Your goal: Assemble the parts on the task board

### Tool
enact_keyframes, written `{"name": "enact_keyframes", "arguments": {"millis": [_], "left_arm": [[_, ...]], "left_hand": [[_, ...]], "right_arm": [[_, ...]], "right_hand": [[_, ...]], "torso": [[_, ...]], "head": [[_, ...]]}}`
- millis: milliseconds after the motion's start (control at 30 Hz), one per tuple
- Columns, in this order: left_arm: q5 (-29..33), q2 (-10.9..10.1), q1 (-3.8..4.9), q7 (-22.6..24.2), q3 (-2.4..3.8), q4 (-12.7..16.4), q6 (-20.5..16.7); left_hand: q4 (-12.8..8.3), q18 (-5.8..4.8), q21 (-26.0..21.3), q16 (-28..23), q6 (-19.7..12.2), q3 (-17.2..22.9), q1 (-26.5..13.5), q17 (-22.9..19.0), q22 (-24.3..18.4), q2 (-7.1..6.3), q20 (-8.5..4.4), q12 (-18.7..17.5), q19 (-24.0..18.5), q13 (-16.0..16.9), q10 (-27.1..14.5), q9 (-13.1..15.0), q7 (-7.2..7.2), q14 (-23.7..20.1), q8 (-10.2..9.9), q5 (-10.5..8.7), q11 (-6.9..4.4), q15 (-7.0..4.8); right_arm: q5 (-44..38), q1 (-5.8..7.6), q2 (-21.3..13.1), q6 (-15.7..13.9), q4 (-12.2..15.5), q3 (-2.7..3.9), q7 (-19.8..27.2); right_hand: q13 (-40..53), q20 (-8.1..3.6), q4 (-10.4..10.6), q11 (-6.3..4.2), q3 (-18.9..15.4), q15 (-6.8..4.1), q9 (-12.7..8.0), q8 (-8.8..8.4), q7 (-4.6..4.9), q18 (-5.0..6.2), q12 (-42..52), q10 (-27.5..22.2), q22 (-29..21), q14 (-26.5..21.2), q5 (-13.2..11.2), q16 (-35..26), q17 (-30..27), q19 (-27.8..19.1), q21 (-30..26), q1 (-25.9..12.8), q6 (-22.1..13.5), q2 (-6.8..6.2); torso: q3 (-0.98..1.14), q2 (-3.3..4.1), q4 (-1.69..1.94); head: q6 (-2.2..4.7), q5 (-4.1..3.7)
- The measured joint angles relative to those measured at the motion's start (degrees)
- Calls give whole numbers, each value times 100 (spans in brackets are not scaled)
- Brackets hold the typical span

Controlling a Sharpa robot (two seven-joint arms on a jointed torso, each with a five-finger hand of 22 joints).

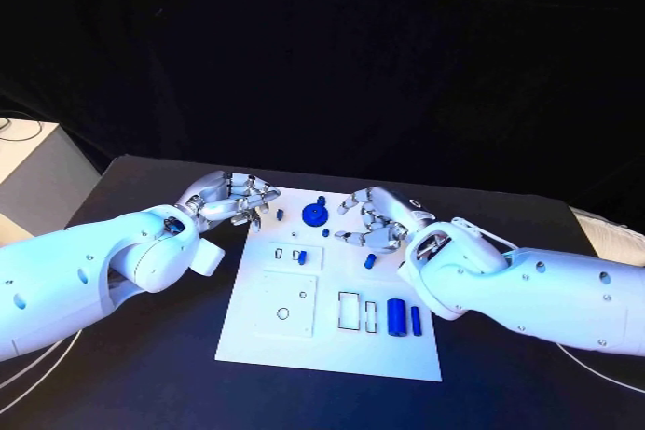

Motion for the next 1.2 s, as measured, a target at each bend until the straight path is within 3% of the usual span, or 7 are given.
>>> {"name": "enact_keyframes", "arguments": {"millis": [100,267,400,533,700,933,1200], "left_arm": [[-309,107,117,-610,5,-145,9],[-880,302,267,-1734,6,-279,303],[-1447,544,366,-2578,-1,-443,834],[-1934,795,420,-3152,-23,-598,1297],[-2392,1064,457,-3603,-63,-776,1750],[-2879,1323,483,-3931,-92,-903,2248],[-3171,1499,509,-4087,-115,-998,2572]], "left_hand": [[54,-1,348,368,-159,222,25,596,298,25,-10,570,109,278,-69,175,-29,419,321,0,-29,-28],[307,0,769,637,-358,279,-282,1159,849,49,-22,1041,349,456,-77,362,-42,726,652,0,-40,-35],[481,-140,1280,879,-323,162,-425,1740,1624,43,-71,1480,770,908,344,495,-100,956,913,0,-111,-91],[701,-228,1546,953,-289,-27,-575,1809,2011,-17,-142,1821,937,1341,660,649,-194,978,1164,0,-196,-126],[850,-228,1583,953,-309,-237,-830,1808,2090,-62,-142,1857,936,1354,675,732,-214,963,1249,0,-211,-141],[853,-228,1645,972,-351,-503,-1057,1808,2140,-105,-142,1889,936,1370,675,787,-214,963,1301,0,-210,-141],[862,-227,1649,975,-351,-633,-1131,1808,2166,-121,-142,1889,936,1358,674,808,-214,963,1329,-26,-210,-140]], "right_arm": [[1132,184,-115,122,-139,6,316],[2647,405,-265,412,-425,12,779],[3449,514,-288,611,-679,12,1041],[3843,543,-275,756,-875,11,1147],[4012,563,-219,921,-1062,9,1186],[4029,567,-157,1084,-1219,8,1165],[3934,569,-130,1179,-1275,7,1081]], "right_hand": [[-267,28,-52,20,241,0,-1,65,14,177,-233,-321,0,0,7,-247,0,-221,-727,232,-27,25],[-394,30,-79,21,379,0,-2,113,11,178,-304,-440,0,0,53,-329,0,-299,-978,276,-30,7],[-458,30,-76,21,454,0,-2,129,11,177,-333,-482,-39,0,108,-352,0,-299,-1044,289,-30,-6],[-528,45,-56,38,507,0,-2,129,50,178,-385,-553,-96,0,109,-402,0,-318,-1145,288,-69,-7],[-636,29,-39,42,525,0,-1,153,48,177,-443,-644,-163,0,109,-439,0,-340,-1225,210,-107,-85],[-700,50,-22,35,541,0,-1,153,65,265,-497,-693,-200,0,109,-462,0,-360,-1292,205,-125,-90],[-761,50,-6,51,557,0,-1,152,62,265,-521,-719,-227,-1,109,-485,0,-360,-1342,174,-163,-120]], "torso": [[32,-44,-20],[85,-122,-32],[126,-179,-40],[159,-216,-50],[193,-241,-82],[218,-249,-122],[218,-240,-126]], "head": [[-10,41],[-55,97],[-97,161],[-126,200],[-129,247],[-138,261],[-161,247]]}}
